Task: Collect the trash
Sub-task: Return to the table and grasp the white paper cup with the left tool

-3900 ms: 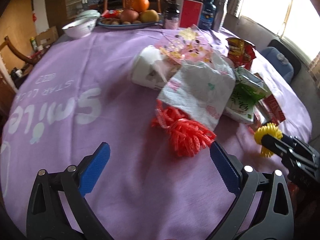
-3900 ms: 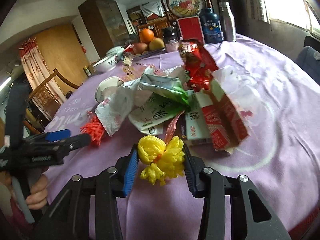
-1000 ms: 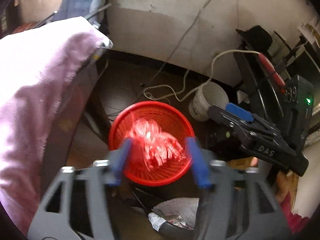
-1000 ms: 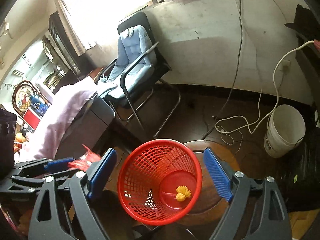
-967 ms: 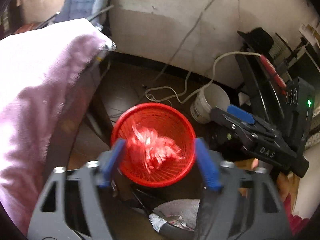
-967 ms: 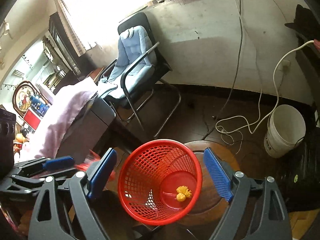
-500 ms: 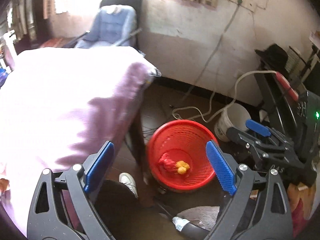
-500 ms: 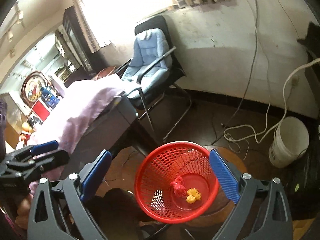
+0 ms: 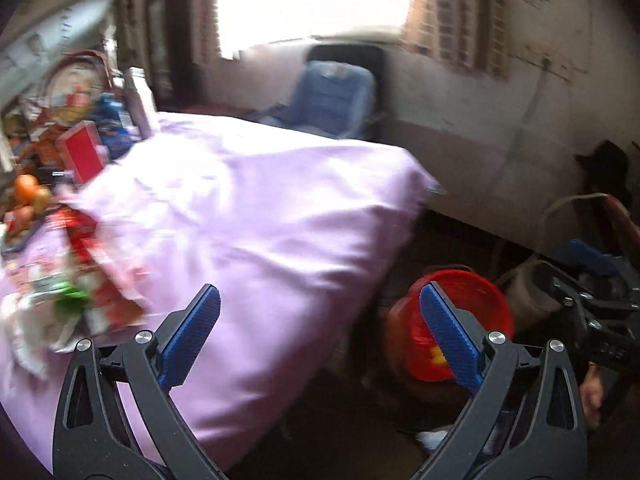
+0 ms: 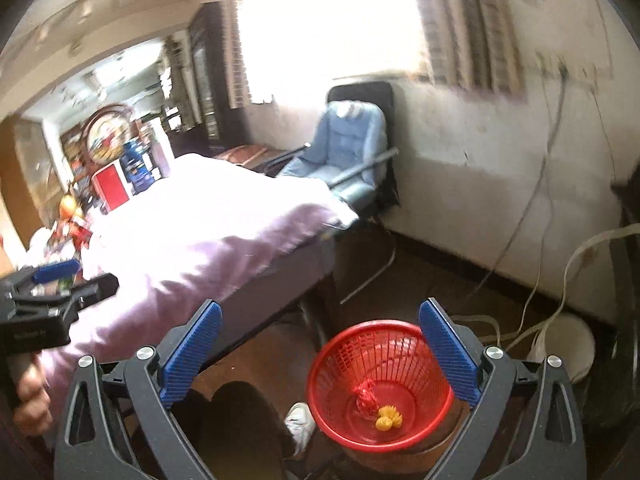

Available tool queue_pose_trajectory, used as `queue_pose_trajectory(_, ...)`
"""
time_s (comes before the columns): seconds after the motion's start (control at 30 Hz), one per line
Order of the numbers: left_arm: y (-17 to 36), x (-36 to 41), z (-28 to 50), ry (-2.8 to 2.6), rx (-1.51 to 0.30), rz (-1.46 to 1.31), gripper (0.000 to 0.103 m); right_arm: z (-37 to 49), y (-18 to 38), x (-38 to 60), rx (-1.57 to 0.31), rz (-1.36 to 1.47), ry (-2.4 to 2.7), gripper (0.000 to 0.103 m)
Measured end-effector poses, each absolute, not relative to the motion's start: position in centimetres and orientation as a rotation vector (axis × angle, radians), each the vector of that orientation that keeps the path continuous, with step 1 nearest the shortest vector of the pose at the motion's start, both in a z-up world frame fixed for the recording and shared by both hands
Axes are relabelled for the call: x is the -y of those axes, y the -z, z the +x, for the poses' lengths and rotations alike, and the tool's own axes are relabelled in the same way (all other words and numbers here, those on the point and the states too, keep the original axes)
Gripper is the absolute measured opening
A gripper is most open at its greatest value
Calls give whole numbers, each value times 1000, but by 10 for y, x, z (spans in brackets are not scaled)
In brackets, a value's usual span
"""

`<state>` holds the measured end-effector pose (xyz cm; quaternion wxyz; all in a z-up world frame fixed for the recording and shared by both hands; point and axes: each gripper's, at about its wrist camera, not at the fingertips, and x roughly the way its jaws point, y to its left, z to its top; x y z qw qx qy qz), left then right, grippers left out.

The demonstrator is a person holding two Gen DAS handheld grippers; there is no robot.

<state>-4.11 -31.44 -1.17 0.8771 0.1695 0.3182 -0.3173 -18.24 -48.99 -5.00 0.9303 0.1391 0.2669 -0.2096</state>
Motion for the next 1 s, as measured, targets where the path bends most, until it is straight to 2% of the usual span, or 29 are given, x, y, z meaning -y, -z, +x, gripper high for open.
queue_pose_trajectory(0.23,4,226,-19,466,-640,290,96,-158,40,423,-582,132,320,97)
queue_pose_trajectory(0.7,14,28,74,-19,-743,225,96,-92,38,338,-651,113,47,97)
queue_pose_trajectory(1.0,9,-33,154,-41,-884,59,96,-55,33,300,-665,82,-40,97)
